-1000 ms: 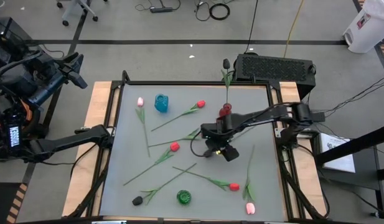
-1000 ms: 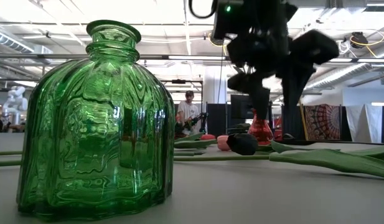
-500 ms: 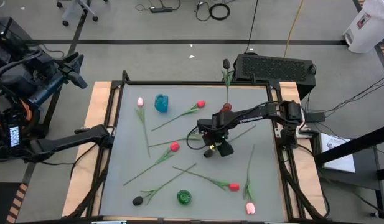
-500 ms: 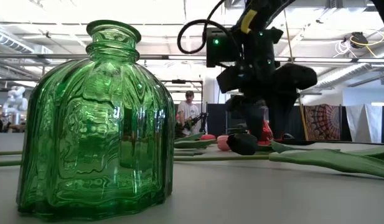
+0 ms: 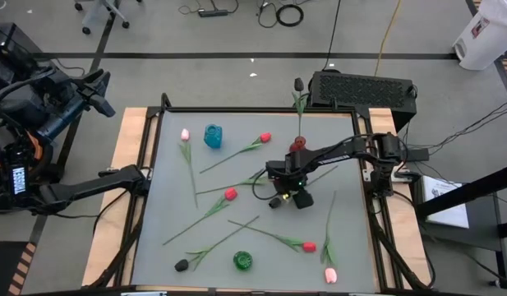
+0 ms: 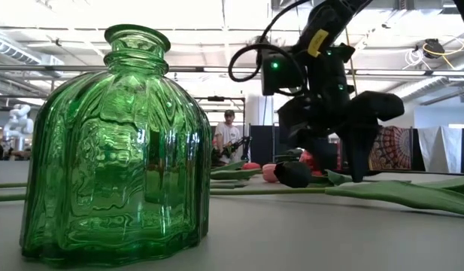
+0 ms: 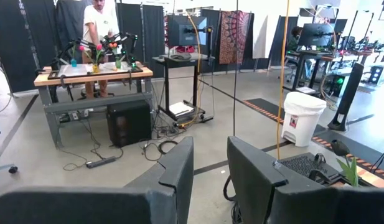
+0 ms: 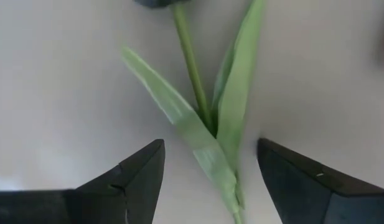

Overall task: Sort flowers into vase by color
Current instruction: Put the top black tulip into the red vase

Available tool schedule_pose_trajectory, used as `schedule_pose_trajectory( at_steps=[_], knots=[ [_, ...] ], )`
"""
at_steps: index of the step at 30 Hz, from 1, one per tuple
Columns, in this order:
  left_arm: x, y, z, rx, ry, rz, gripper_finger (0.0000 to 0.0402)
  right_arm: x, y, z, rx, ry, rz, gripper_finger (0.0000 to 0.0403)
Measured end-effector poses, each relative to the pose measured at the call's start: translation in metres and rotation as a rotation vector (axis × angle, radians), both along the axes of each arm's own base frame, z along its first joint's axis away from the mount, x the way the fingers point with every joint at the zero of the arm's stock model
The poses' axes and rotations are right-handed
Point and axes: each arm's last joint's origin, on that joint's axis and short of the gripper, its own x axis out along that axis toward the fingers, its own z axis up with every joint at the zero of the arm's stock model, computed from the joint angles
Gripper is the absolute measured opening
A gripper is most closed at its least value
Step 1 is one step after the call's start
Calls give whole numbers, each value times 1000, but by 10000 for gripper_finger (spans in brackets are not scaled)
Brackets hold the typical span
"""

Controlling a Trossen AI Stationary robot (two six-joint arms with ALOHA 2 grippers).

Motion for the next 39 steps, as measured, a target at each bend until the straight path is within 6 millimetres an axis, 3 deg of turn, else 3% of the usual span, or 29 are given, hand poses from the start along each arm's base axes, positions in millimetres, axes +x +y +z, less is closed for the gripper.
schedule_pose_trajectory(
  at_steps=[8,33,39],
  knots=[
    [0,0,0,0,0,0,105,7,0,1,-32,-73,-17,234],
    [0,0,0,0,0,0,105,12,-2,2,-60,-122,-33,17],
    [0,0,0,-1,1,0,105,12,-2,2,-59,-119,-36,9]
  ],
)
